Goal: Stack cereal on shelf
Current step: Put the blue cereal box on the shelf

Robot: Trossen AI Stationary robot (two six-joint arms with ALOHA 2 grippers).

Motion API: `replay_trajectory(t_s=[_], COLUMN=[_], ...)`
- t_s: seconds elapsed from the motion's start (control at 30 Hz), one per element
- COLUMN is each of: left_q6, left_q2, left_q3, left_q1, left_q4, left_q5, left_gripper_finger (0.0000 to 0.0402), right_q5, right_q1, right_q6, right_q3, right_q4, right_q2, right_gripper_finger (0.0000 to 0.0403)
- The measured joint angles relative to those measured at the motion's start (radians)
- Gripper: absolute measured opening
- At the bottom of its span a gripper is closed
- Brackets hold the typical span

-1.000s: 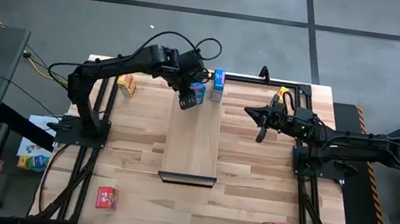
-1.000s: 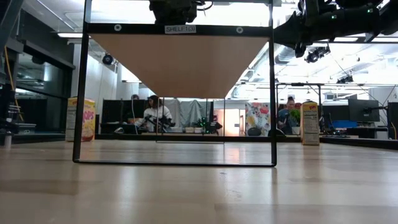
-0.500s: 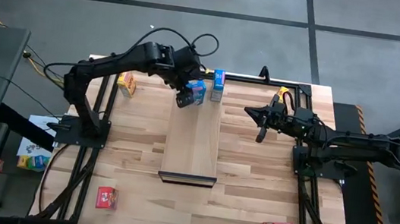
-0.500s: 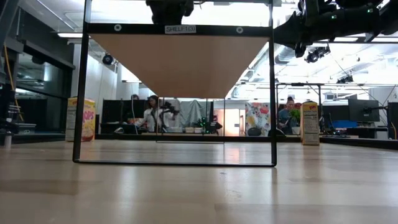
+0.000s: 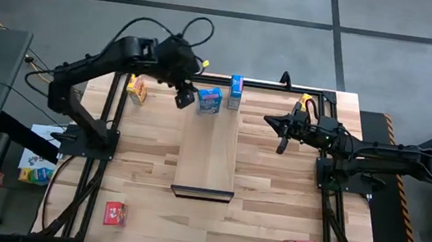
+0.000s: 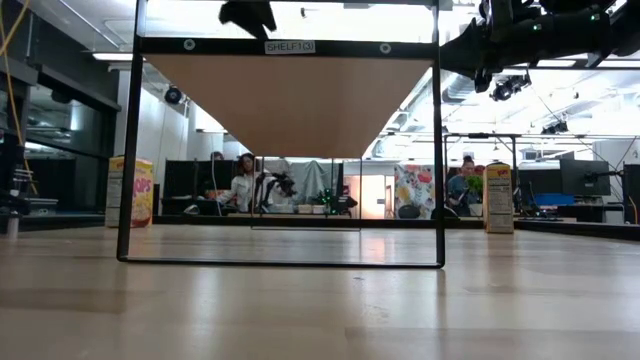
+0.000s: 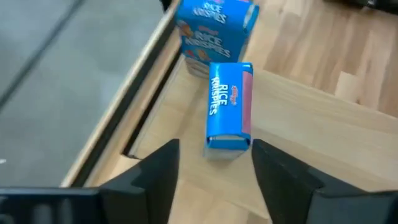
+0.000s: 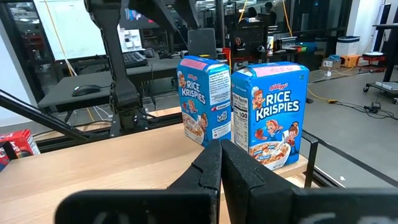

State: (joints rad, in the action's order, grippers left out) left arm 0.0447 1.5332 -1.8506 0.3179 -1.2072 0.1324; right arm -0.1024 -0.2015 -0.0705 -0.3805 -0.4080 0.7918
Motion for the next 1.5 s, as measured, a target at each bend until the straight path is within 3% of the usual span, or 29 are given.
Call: replay_trajectory(t_s=[0.1,0.27,0.4,0.53,0.8,1.5], left_q6=[0.003,0.035,0.047,0.023,0.012,0.151], left_q2=[-0.067,-0.221,-0.324,-0.338,-0.217,-0.204], left_q3=[0.095,0.436,0.706,0.867,0.915,0.914], left_q1=[-0.031,-0.043,-0.016,0.016,0.039,-0.136], left_q4=[0.046,0.282,0.530,0.769,0.978,0.935], left_q5=[0.075,0.145,0.139,0.107,0.142,0.149], left_gripper_finger=[0.0135,0.0017,0.0010,0.0002,0.0000,0.0000], right_q5=[0.000,0.000,0.000,0.000,0.000,0.000], right_q1=[0.000,0.000,0.000,-0.001,-0.001,-0.001], right_q6=[0.000,0.000,0.000,0.000,0.000,-0.008], right_q3=[0.000,0.000,0.000,0.000,0.000,0.000], right_q4=[0.000,0.003,0.001,-0.009,-0.008,0.000], right_q2=[0.000,0.000,0.000,0.000,0.000,0.000], right_gripper_finger=[0.0000,0.0000,0.0000,0.0000,0.0000,0.0000])
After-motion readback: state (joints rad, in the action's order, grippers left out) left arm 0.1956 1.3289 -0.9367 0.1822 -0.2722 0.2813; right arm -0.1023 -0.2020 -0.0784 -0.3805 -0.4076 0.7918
